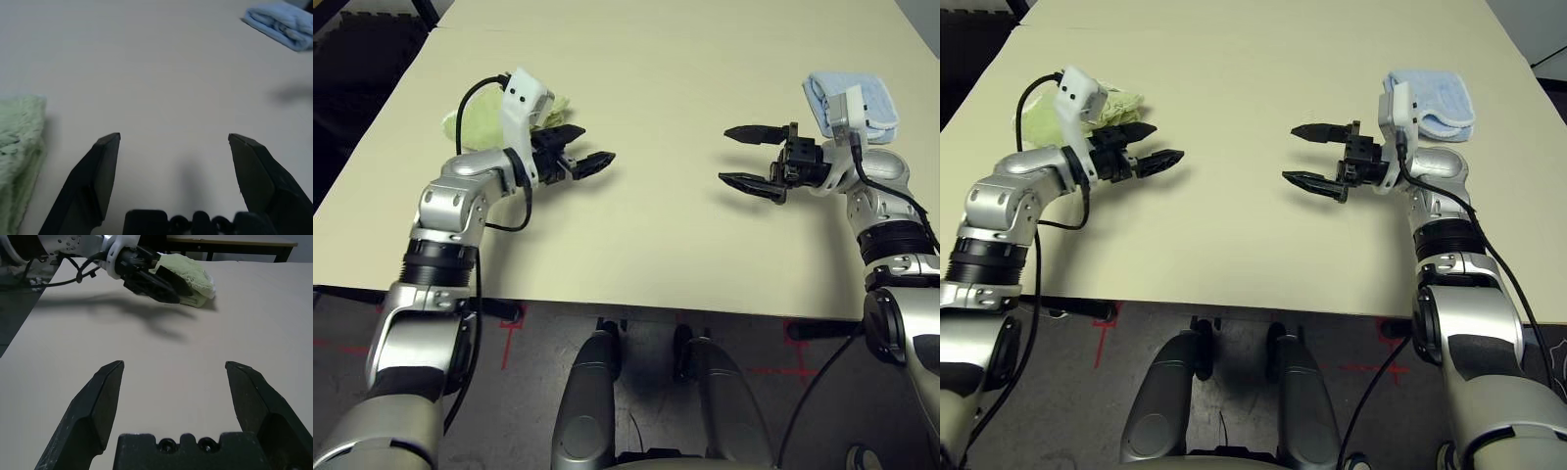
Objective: Fold the towel and set it aside.
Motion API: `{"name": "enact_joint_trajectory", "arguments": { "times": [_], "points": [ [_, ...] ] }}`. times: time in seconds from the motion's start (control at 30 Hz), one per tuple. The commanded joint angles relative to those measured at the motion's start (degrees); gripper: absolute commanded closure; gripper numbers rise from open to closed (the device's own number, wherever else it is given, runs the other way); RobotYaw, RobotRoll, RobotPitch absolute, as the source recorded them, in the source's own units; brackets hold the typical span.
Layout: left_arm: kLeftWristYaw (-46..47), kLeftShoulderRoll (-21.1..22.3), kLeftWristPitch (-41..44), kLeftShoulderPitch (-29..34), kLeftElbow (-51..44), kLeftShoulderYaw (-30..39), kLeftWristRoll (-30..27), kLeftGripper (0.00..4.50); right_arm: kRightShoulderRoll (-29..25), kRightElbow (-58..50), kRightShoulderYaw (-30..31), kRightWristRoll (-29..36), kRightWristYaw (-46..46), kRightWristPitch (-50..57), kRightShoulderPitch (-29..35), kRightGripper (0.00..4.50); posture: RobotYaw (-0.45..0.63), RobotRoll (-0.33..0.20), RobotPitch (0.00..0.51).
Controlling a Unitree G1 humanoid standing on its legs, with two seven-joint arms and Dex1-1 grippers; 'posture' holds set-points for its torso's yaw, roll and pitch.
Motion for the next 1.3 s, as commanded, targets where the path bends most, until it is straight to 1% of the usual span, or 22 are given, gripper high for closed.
{"name": "enact_joint_trajectory", "arguments": {
  "times": [0.03, 0.23, 0.33, 0.5, 0.9, 1.1, 1.3],
  "points": [
    [4.99, -2.39, -2.77, -1.84, 6.45, 2.68, 1.65, 0.02, -0.53, -1.52, -0.03, 0.53, -0.19, 0.53, 1.23, 0.0, 0.05, 0.0, 0.244],
    [5.89, -3.78, -1.9, -3.08, 10.53, 3.65, 2.37, 0.02, -0.69, -1.94, -0.01, 0.63, -0.56, 0.79, 1.17, 0.0, 0.05, 0.0, 0.245],
    [1.91, -3.66, 3.28, -2.55, 9.5, 2.19, 1.59, 0.02, -0.71, -1.68, 0.02, 0.54, -0.59, 0.57, 0.89, 0.0, 0.05, 0.0, 0.244],
    [4.09, -3.79, 1.19, -3.08, 12.33, 2.09, 4.62, 0.02, -0.64, -1.84, 0.04, 0.63, -0.49, 0.61, 0.71, 0.0, 0.05, 0.0, 0.244],
    [15.62, -4.15, -10.7, -8.38, 26.32, 5.9, 8.84, 0.02, -0.66, -2.61, -0.02, 0.92, -0.61, 0.85, 0.99, 0.0, 0.04, 0.0, 0.238],
    [19.84, -3.48, -19.09, -10.17, 30.52, 6.18, 11.26, 0.02, -0.68, -3.14, 0.02, 1.13, -0.79, 1.11, 1.26, 0.0, 0.04, 0.0, 0.239],
    [23.07, -2.86, -22.47, -11.11, 33.95, 7.29, 12.15, 0.02, -0.6, -3.43, 0.03, 1.26, -0.94, 1.33, 1.23, 0.0, 0.04, 0.0, 0.243]
  ]
}}
